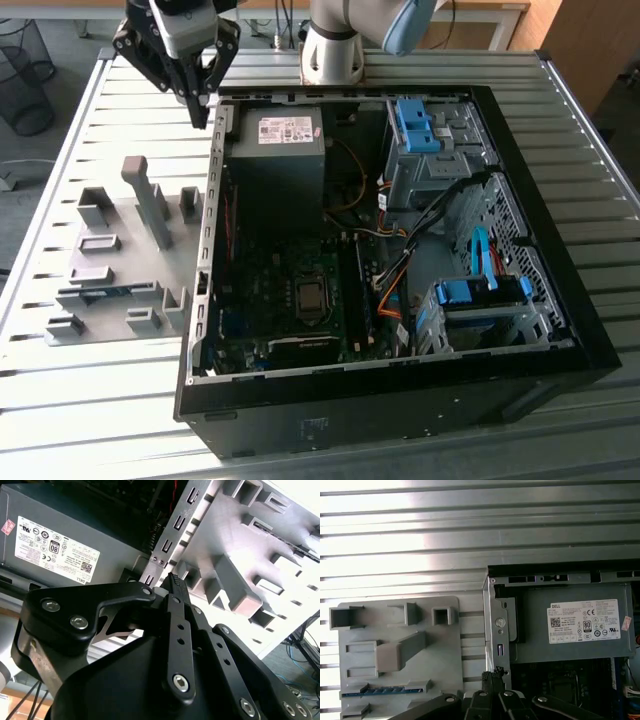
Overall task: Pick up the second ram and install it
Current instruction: 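Reach for the second ram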
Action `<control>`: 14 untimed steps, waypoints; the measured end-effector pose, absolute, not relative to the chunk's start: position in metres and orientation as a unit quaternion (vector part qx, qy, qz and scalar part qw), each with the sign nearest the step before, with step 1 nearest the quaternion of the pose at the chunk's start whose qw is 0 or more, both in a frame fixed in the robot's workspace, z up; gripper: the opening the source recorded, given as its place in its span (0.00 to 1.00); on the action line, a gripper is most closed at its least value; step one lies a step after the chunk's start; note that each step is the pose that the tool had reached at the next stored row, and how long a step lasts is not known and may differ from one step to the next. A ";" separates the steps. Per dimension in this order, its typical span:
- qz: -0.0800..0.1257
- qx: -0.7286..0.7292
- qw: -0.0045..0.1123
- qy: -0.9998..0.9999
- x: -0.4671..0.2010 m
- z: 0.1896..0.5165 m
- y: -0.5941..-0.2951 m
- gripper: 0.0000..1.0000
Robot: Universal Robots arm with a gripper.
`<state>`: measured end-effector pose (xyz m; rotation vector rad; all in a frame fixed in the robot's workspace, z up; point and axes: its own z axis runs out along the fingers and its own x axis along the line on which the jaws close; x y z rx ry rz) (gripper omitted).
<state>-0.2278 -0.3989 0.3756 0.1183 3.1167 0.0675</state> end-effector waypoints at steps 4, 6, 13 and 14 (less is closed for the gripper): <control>0.022 0.038 0.011 0.999 -0.229 0.375 -0.399 0.11; 0.022 0.038 0.011 0.999 -0.230 0.375 -0.399 0.11; 0.022 0.038 0.011 0.999 -0.233 0.374 -0.399 0.11; 0.022 0.038 0.011 0.999 -0.234 0.374 -0.399 0.11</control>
